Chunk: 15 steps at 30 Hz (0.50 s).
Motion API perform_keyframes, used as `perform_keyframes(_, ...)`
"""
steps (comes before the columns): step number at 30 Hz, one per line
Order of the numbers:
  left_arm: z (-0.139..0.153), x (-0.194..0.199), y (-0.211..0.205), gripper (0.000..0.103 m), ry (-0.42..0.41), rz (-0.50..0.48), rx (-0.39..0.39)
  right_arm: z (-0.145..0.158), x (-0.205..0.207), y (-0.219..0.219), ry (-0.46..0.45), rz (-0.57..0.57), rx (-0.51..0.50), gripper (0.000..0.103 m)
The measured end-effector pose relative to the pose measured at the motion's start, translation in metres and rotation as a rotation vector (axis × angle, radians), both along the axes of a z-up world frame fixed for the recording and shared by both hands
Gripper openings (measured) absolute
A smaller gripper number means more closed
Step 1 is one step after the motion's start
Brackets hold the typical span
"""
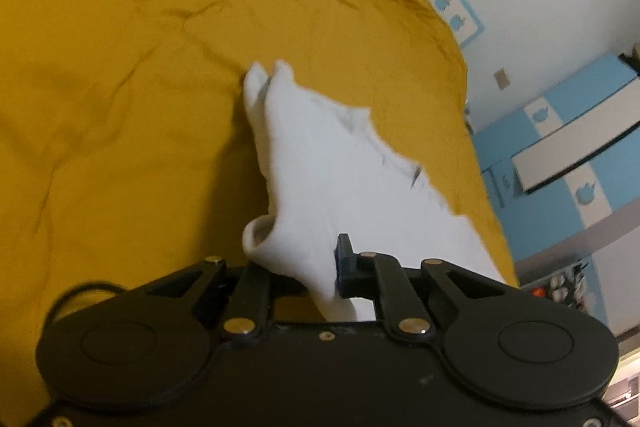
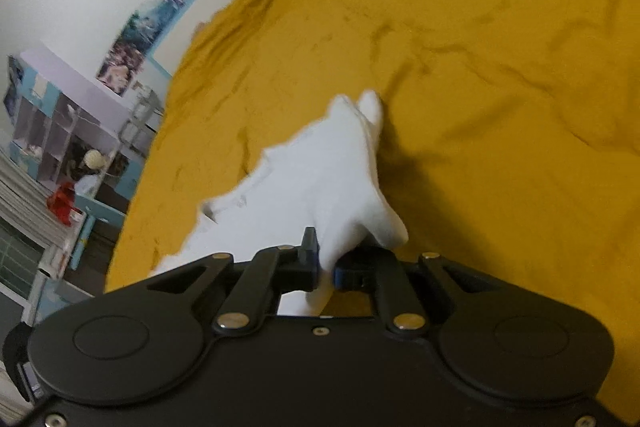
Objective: Fold small clothes
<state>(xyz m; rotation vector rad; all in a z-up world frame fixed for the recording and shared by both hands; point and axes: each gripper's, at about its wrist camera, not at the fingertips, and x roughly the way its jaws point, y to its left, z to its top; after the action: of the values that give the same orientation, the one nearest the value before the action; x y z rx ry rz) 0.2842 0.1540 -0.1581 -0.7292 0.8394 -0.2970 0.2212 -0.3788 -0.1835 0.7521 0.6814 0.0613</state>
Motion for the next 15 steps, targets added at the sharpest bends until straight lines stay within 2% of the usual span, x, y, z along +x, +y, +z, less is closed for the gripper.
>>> perform_keyframes(4, -0.026, -0.01, -0.006, 0.011, 0.052, -0.002, 0.041, -0.028, -0.008, -0.009, 0.061, -0.028, 0.026, 0.007)
perform_keyframes(8, -0.041, -0.009, -0.008, 0.022, 0.048, -0.017, 0.091, -0.05, -0.009, -0.014, 0.073, -0.043, 0.035, 0.006)
perform_keyframes(10, -0.043, -0.008, -0.008, 0.024, 0.049, -0.028, 0.092, -0.053, -0.01, -0.016, 0.07, -0.045, 0.037, 0.006)
perform_keyframes(12, -0.037, -0.008, -0.008, 0.031, 0.06, -0.026, 0.108, -0.05, -0.01, -0.018, 0.074, -0.039, 0.045, 0.009)
perform_keyframes(13, -0.034, -0.009, -0.004, 0.035, 0.064, -0.03, 0.122, -0.047, -0.011, -0.019, 0.081, -0.036, 0.04, 0.014)
perform_keyframes(14, -0.029, -0.009, -0.002, 0.046, 0.065, -0.025, 0.146, -0.043, -0.012, -0.02, 0.086, -0.032, 0.033, 0.019)
perform_keyframes(15, -0.02, -0.012, 0.0, 0.051, 0.06, -0.013, 0.185, -0.037, -0.014, -0.021, 0.092, -0.032, 0.01, 0.022)
